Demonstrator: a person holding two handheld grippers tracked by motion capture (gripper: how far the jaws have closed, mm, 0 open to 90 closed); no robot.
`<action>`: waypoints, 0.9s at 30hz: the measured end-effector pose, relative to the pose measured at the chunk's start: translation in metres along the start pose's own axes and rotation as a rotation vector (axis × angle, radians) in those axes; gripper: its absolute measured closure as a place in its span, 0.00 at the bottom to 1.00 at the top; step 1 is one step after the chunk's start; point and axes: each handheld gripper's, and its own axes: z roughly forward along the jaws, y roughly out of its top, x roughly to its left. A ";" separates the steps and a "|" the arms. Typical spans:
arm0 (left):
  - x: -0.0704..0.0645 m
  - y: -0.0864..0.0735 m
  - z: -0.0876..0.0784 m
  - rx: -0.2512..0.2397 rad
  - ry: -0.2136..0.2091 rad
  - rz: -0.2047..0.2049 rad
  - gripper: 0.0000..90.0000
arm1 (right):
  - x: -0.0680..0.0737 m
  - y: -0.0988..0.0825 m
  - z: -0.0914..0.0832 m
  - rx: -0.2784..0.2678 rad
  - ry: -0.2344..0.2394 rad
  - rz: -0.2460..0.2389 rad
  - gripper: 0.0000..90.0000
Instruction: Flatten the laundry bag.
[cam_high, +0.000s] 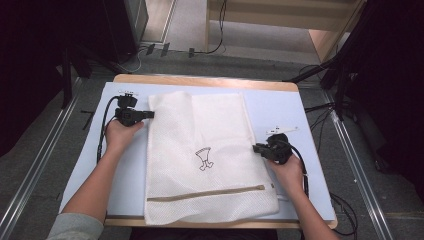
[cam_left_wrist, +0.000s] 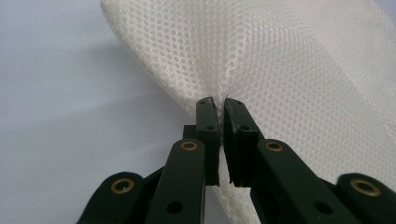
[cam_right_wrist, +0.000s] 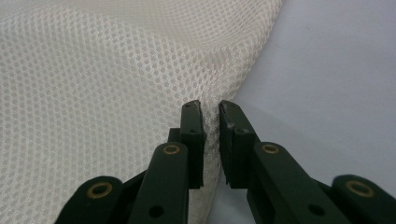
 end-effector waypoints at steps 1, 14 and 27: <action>0.000 0.000 0.001 0.003 0.004 0.002 0.92 | -0.001 0.000 0.000 -0.004 0.000 0.006 0.90; -0.015 -0.023 -0.040 0.004 -0.027 0.015 0.54 | 0.007 0.005 -0.023 -0.093 0.059 -0.023 0.62; -0.045 -0.074 -0.068 0.015 -0.022 0.062 0.48 | 0.003 -0.008 -0.029 -0.102 0.062 -0.061 0.52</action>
